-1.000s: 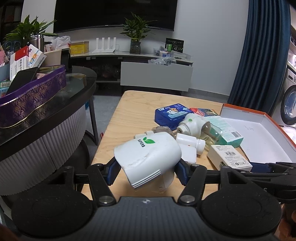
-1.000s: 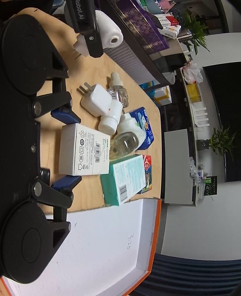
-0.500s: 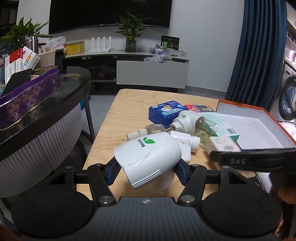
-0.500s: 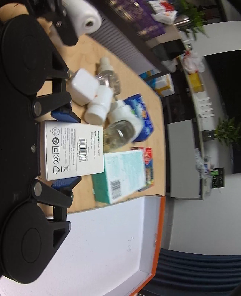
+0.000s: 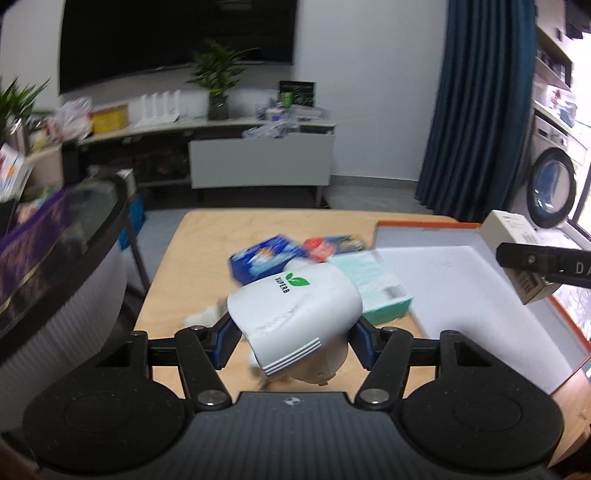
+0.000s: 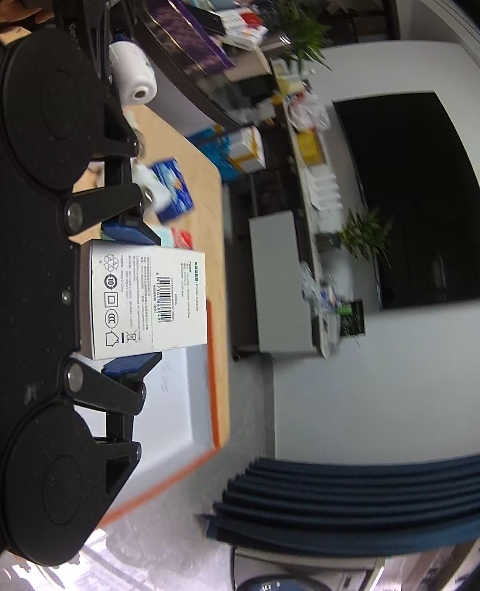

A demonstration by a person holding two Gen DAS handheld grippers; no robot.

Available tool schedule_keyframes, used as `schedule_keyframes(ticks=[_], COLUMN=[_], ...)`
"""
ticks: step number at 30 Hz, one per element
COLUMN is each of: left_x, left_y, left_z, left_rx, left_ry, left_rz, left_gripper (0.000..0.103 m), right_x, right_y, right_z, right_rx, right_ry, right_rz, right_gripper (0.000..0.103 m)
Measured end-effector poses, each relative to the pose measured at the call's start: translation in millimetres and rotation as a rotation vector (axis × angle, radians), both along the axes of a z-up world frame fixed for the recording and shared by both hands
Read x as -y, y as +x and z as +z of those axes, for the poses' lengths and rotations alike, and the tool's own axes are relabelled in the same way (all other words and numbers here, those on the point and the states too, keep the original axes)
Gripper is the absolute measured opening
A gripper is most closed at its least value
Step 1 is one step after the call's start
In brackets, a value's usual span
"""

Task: Organize rigid objects
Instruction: 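Grasp the white charger box with the right gripper and lift it, then carry the white diffuser and white charger box over the open white box with both grippers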

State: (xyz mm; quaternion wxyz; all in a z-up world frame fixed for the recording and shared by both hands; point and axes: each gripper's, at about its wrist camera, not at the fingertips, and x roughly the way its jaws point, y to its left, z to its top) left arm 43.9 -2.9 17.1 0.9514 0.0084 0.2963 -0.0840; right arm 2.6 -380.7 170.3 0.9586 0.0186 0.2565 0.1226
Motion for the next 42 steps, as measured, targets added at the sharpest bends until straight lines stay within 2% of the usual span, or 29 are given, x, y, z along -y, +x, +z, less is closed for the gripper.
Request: schedule_keyframes(ticks=[6,10,14,17,28,42], left_x=[37,63,89,102,134,156], left_y=[24,41,48,49,73,90], left_z=[28,45,54,50,34,22], left_rx=[-0.006,0.019,0.065,0.074,0.001,-0.046], left_ry=[0.013,0.014,0.030,0.034,0.025,0.011], left_rz=[-0.082,-0.130,-0.173,-0.183,-0.154,-0.126], left_gripper=[0.063,0.063,0.063,0.063,0.063,0.063], right_x=[43,65,82,91,114,136], right_y=[8,15,24,31,61,89], right_z=[25,38,39,34,21,11], right_rx=[0.022,0.038,0.032,0.026,-0.017,-0.032], right_ry=[-0.004,-0.014,-0.006,-0.005,-0.028,-0.010], right_rz=[-0.064,-0.095,-0.117,-0.120,-0.118,-0.120], right_gripper=[0.071,0.071,0.071,0.071,0.071,0.071])
